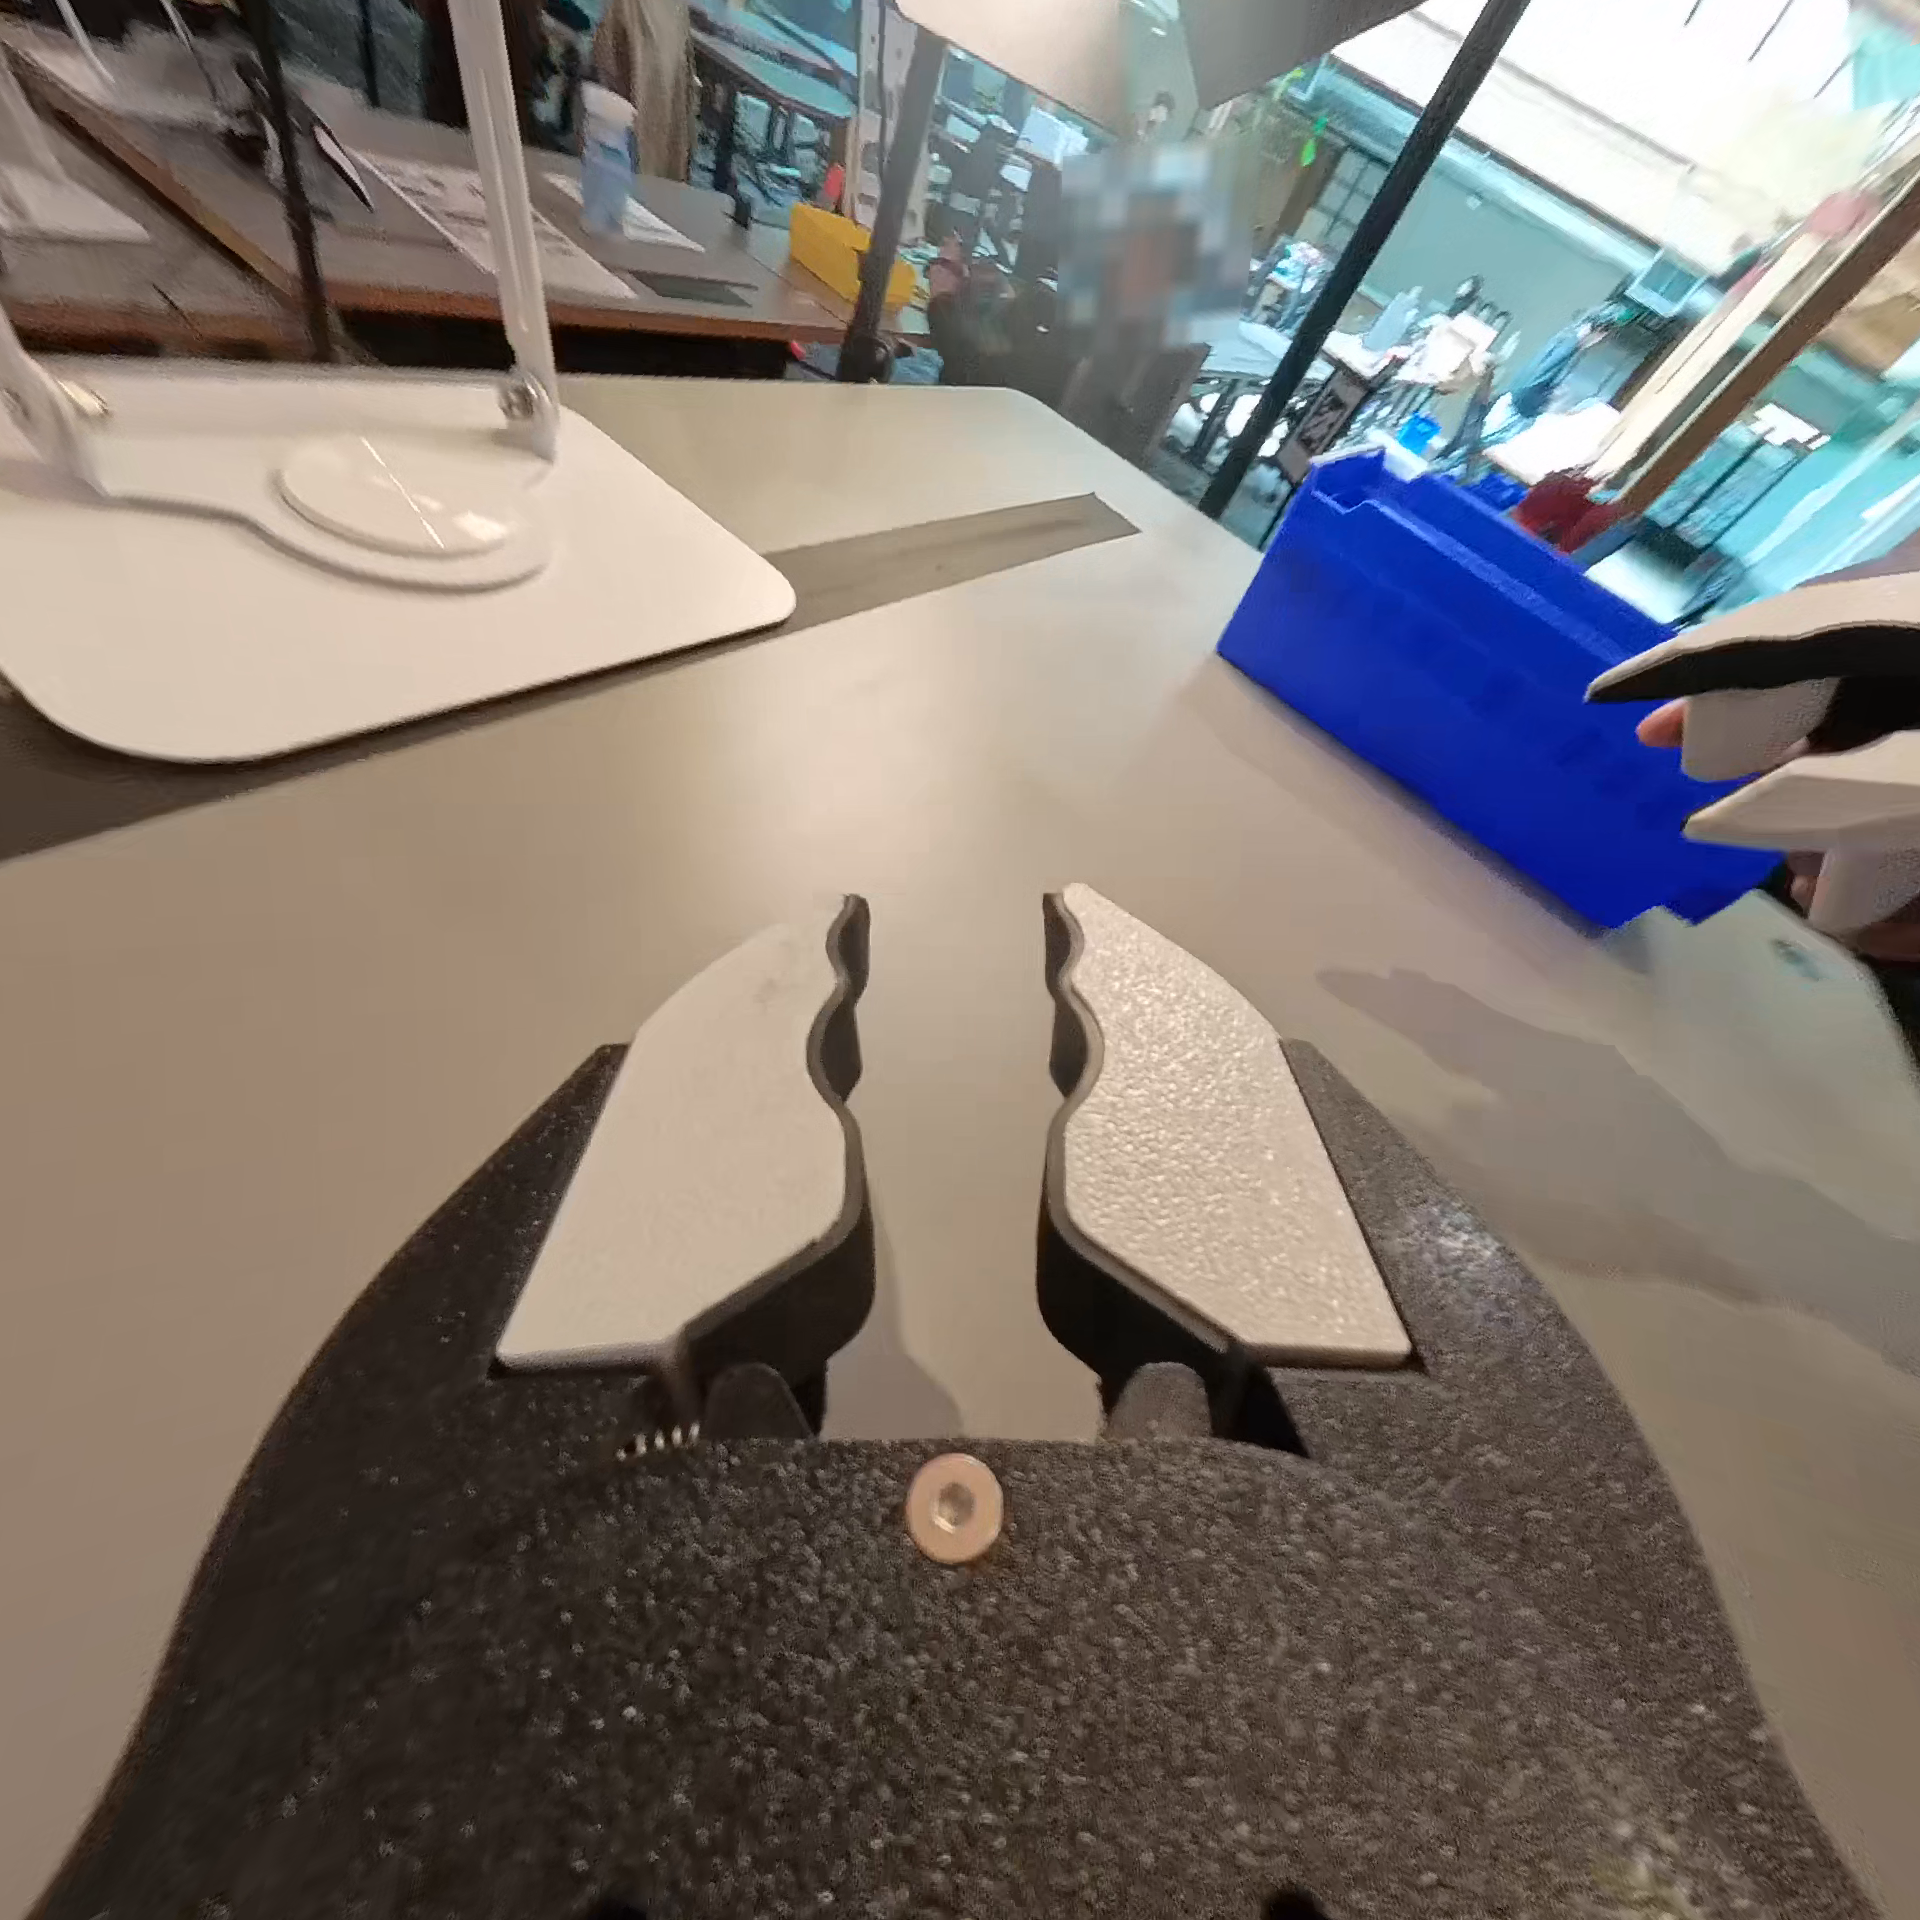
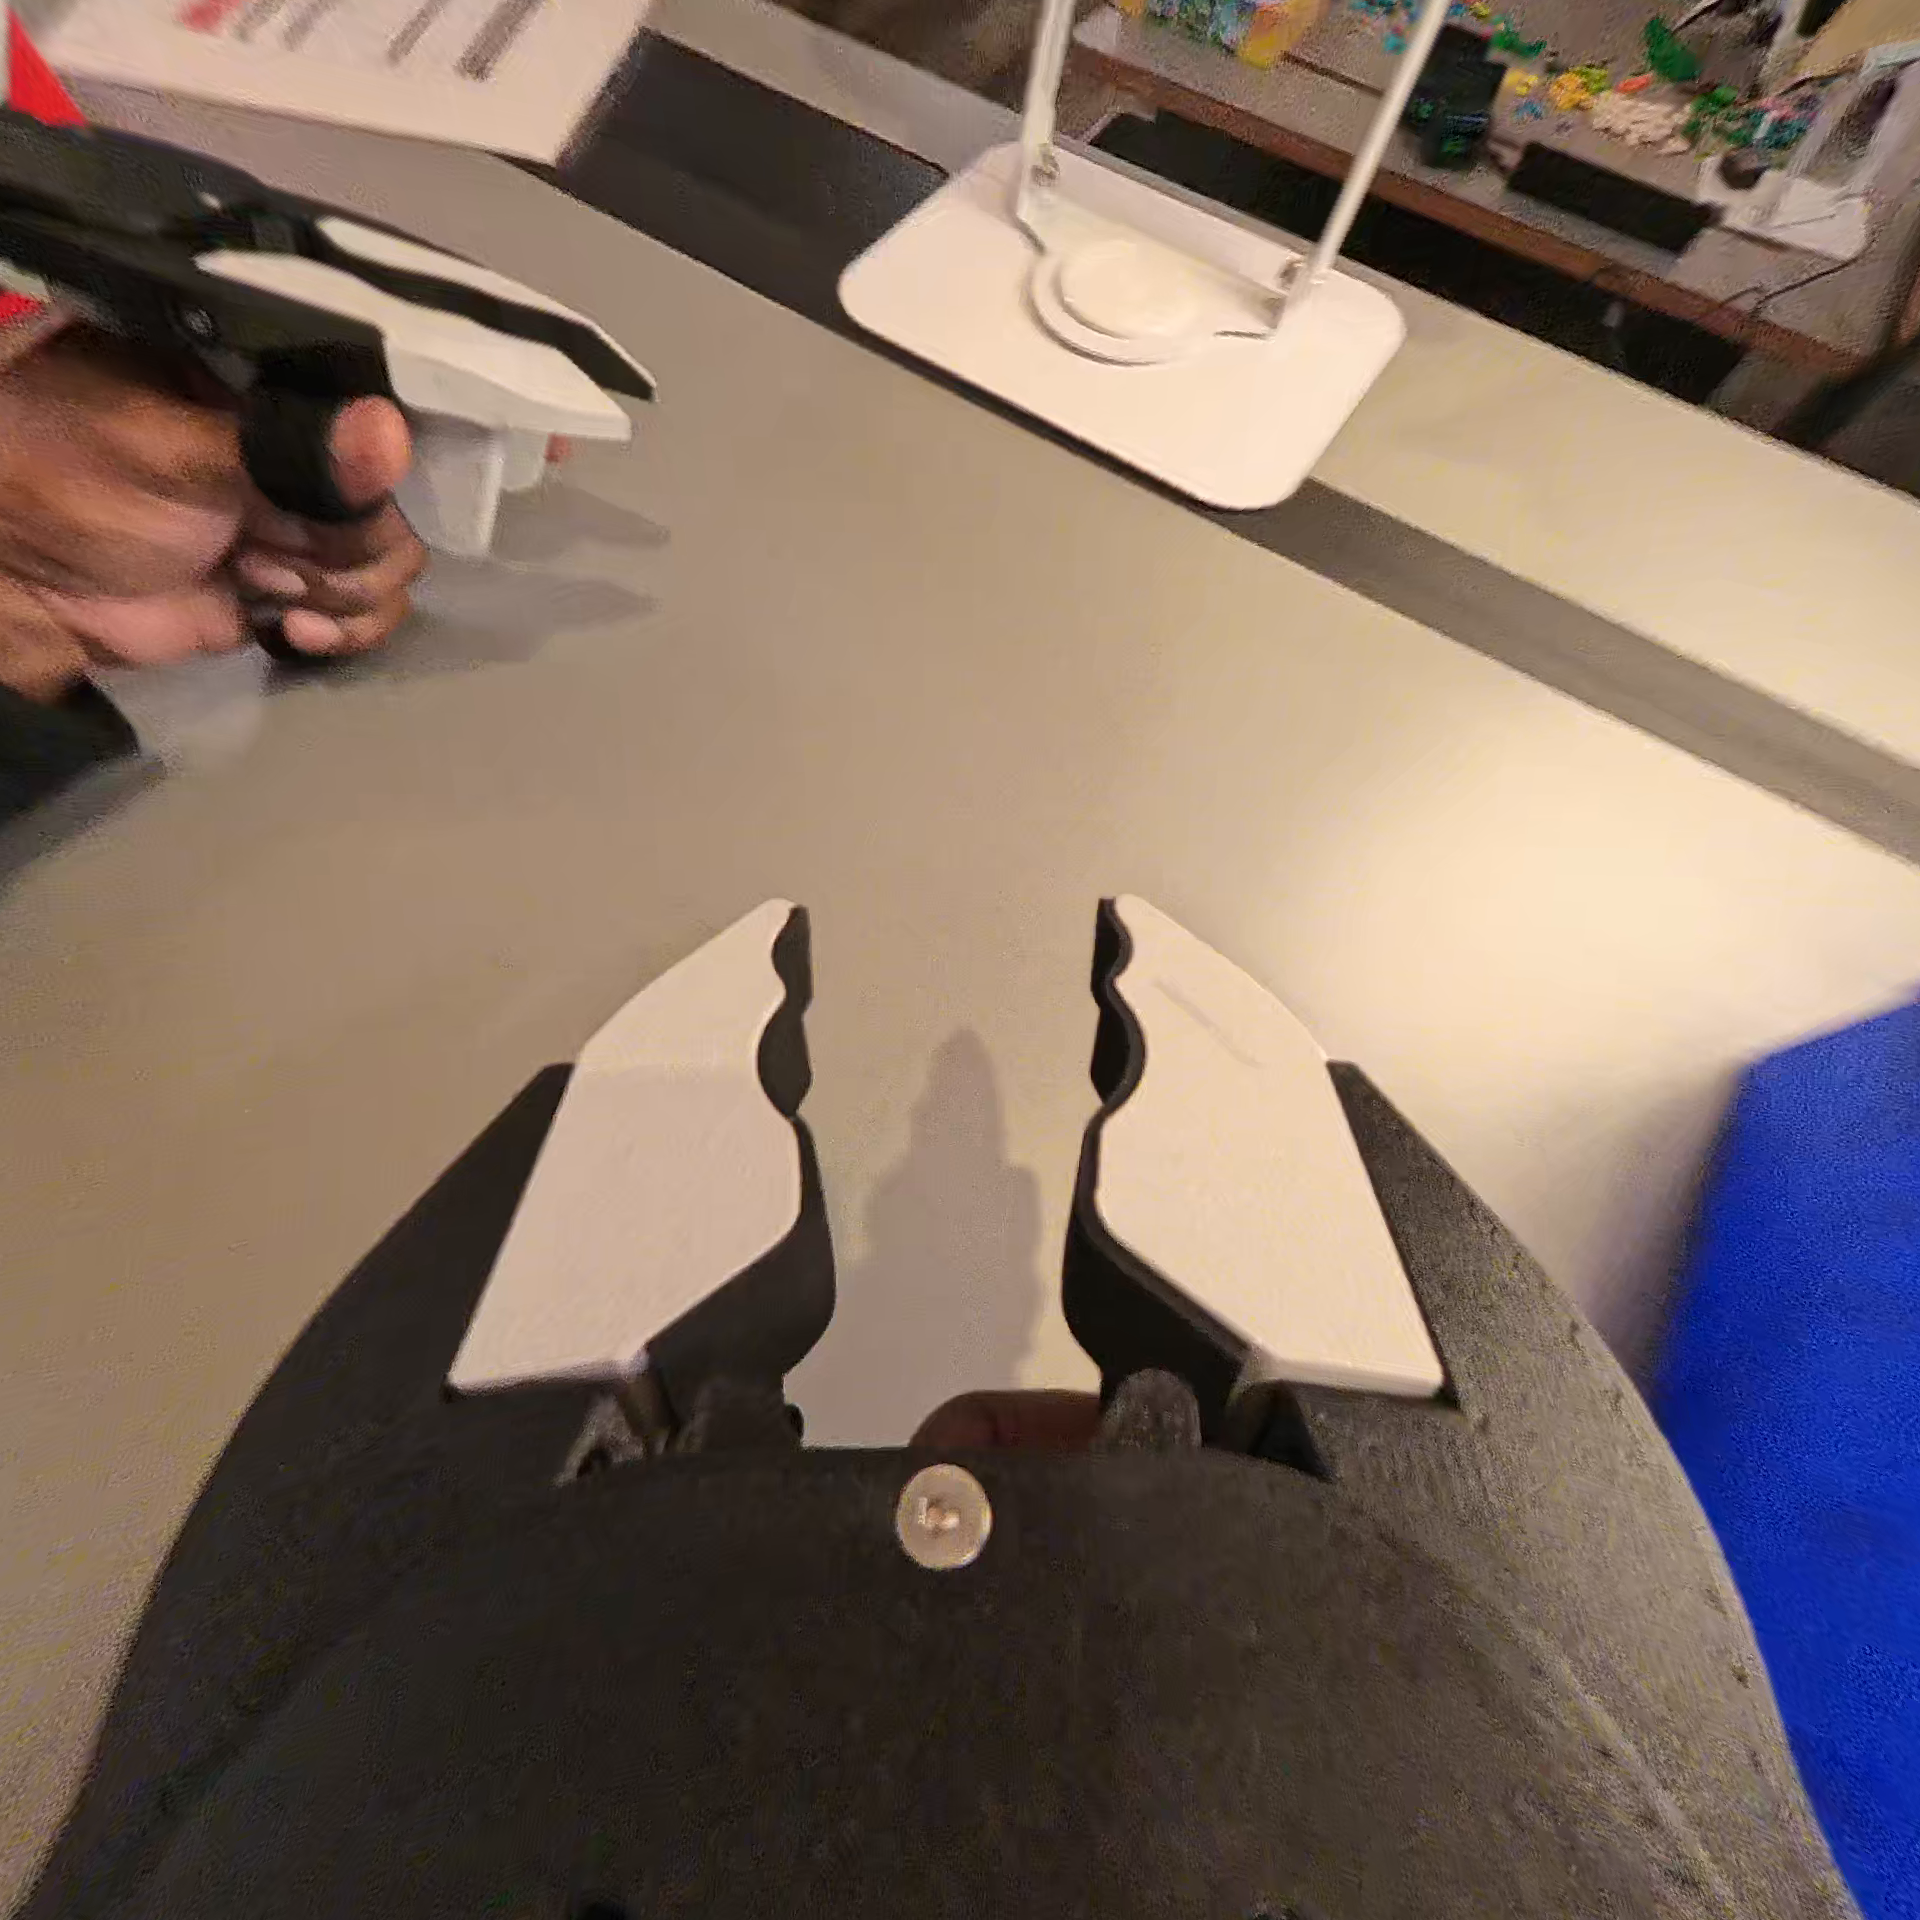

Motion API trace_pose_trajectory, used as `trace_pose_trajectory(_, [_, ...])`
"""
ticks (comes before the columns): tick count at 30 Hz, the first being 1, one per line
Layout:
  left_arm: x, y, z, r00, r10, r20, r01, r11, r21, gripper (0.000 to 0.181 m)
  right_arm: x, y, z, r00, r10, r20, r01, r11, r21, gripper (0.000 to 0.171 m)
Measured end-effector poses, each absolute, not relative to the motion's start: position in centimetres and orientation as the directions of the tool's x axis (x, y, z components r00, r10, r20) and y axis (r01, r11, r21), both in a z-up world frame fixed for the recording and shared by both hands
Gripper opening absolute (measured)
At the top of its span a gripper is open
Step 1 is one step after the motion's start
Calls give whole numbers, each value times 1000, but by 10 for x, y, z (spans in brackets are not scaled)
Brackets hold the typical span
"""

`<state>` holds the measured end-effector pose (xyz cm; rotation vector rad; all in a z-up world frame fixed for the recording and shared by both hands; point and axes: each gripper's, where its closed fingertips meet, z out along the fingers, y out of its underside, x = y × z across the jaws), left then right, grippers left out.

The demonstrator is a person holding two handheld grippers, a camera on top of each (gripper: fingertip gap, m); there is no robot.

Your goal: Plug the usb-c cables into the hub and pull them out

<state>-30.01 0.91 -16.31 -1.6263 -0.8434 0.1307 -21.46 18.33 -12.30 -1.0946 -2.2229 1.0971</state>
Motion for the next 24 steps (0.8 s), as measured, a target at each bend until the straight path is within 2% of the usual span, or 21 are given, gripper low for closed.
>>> trace_pose_trajectory(4, [-304, -2, -162, 714, 679, 170, 317, -97, -943, 32, -234, 105, -177, -572, 796, -197, 537, 182, -824, 59])
trace_pose_trajectory(6, [-308, -8, -164, 688, 712, 139, 306, -110, -946, 32, -247, 82, -193, -550, 802, -234, 548, 135, -825, 58])
trace_pose_trajectory(12, [-317, -19, -166, 630, 765, 135, 322, -99, -942, 32, -278, 65, -198, -510, 840, -185, 525, 133, -841, 53])
trace_pose_trajectory(24, [-318, -19, -170, 621, 772, 136, 344, -112, -932, 34, -273, 53, -212, -565, 813, -140, 551, 246, -797, 53])
